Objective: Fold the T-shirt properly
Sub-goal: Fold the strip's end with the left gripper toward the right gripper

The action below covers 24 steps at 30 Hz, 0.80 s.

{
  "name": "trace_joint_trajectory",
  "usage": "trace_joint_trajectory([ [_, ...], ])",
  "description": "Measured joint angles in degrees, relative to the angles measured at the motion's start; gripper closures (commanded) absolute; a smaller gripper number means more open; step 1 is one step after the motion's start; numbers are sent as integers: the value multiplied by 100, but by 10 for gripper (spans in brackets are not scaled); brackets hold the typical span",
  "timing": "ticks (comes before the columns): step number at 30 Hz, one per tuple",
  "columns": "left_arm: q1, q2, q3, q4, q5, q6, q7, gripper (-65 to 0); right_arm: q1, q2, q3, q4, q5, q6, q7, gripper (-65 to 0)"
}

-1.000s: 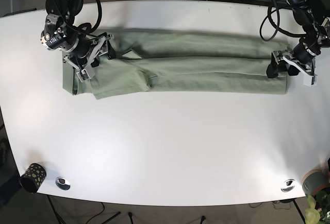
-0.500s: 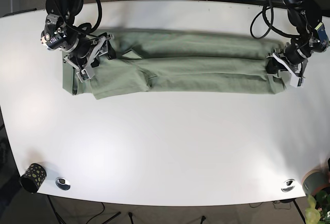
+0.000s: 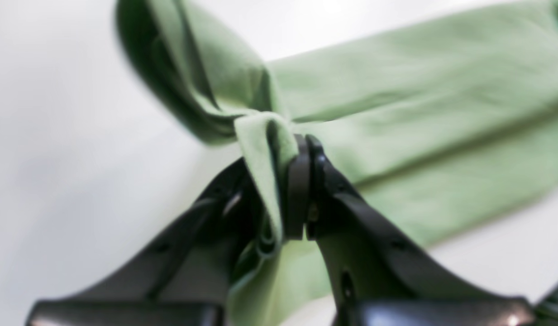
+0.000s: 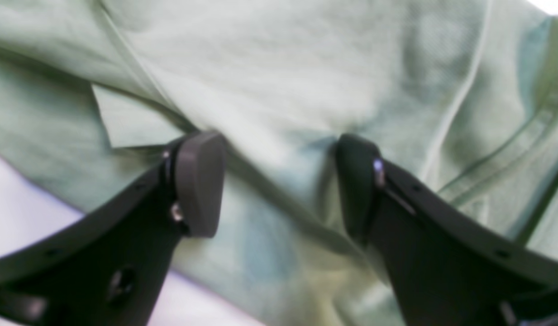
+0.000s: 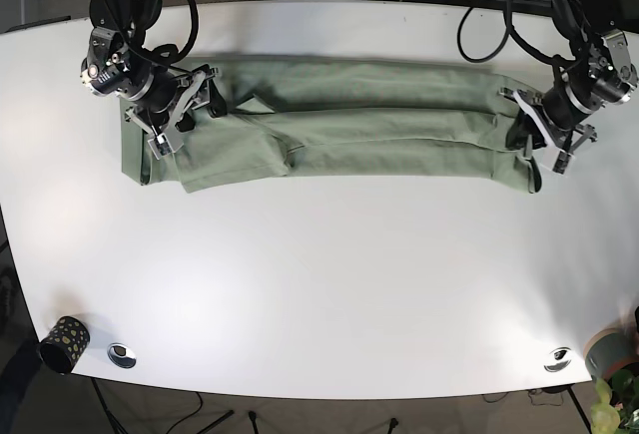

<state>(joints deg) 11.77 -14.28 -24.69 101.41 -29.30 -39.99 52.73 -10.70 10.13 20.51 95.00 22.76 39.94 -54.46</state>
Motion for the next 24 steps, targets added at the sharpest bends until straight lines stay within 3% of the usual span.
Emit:
trace_joint_trajectory([
  [6, 11, -9, 1062, 505, -13, 7, -7, 0, 0, 0, 0, 2, -2, 0, 0, -377],
  [10, -96, 332, 1497, 501, 94, 11, 48, 0, 0, 2, 0, 0, 0, -2, 2, -377],
  [18, -407, 625, 2337, 120, 35, 846, -63, -3, 0, 2, 0, 0, 7, 0, 0, -377],
  [24, -566, 1003, 2409, -522, 74, 1266, -9, -6, 0, 4, 0, 0, 20, 0, 0, -377],
])
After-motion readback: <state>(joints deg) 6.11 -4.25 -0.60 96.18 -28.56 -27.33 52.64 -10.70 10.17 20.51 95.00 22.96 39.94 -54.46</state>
